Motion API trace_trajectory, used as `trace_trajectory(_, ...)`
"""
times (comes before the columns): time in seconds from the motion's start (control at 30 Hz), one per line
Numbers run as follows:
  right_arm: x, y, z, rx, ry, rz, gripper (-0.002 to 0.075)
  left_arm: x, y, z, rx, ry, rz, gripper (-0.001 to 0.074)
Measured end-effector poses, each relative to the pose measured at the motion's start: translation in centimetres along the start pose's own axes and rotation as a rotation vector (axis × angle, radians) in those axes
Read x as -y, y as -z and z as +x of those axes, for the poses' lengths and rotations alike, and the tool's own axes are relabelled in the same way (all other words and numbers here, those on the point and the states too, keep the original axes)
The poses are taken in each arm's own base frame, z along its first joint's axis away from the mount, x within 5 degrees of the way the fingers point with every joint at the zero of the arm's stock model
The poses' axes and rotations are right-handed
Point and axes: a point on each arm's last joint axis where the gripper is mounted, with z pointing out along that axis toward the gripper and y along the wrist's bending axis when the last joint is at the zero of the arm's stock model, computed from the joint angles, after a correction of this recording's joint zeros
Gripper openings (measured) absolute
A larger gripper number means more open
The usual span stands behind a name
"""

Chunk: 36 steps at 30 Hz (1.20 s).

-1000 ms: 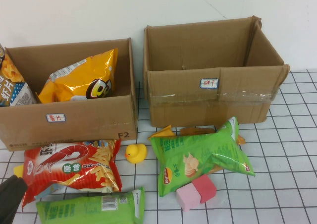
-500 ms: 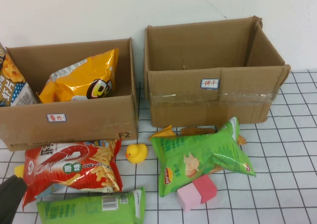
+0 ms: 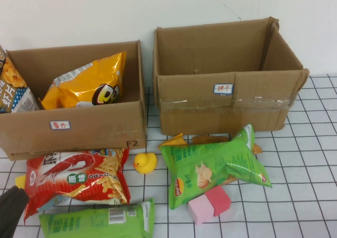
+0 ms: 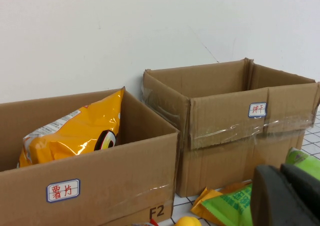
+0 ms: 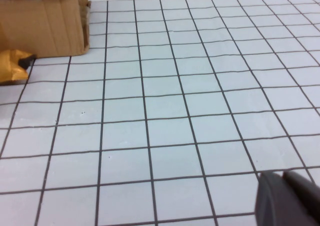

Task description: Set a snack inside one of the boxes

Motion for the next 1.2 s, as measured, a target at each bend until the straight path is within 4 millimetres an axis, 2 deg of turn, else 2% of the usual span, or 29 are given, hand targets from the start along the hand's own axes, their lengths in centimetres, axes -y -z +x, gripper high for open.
trace_trajectory(0.8,0.0,0.0,0.01,-0.001,-0.002,0.0,-0.0001,0.0,0.0,0.0,0.0,0.0,0.0,-0.0002)
trace_trajectory(1.03,0.0,0.0,0.02,-0.002,-0.002,0.0,-0.0001,-0.88,0.04,0.04,-0.006,-0.028,-0.096,-0.0002)
trace_trajectory(1.2,0.0,0.0,0.02,-0.002,-0.002,0.0,-0.0001,-0.89,0.04,0.05,-0.007,-0.031,-0.098,-0.0002)
